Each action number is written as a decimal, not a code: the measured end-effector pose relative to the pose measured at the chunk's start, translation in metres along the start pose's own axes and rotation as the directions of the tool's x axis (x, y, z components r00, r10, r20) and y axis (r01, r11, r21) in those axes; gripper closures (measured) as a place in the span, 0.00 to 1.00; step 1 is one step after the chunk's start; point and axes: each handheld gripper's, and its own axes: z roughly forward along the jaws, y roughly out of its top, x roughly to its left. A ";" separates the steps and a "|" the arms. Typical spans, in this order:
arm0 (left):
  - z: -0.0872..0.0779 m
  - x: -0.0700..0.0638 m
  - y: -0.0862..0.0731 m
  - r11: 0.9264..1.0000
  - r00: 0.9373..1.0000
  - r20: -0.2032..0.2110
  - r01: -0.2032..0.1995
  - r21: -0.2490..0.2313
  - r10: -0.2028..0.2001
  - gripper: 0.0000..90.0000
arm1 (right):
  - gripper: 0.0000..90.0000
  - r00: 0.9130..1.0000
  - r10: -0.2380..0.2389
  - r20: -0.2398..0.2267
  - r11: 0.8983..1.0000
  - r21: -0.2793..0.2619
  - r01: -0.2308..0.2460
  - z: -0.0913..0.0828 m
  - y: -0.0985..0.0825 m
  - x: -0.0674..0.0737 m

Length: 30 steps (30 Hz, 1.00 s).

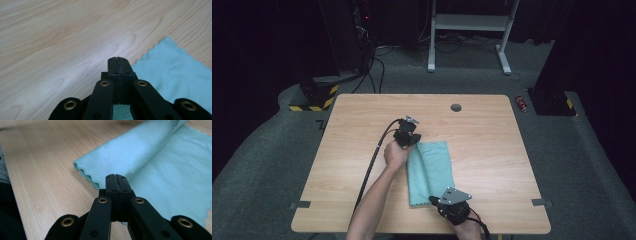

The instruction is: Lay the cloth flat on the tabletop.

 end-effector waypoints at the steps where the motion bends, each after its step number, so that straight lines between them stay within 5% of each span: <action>1: 0.003 -0.003 0.003 1.000 1.000 0.004 -0.007 0.005 0.007 1.00 | 1.00 1.000 0.005 0.002 1.000 -0.001 -0.005 -0.001 -0.001 -0.002; 30: 0.045 -0.056 0.034 0.997 0.995 0.065 -0.077 0.005 0.076 1.00 | 1.00 0.994 0.082 0.075 0.997 -0.005 -0.082 -0.036 -0.035 -0.027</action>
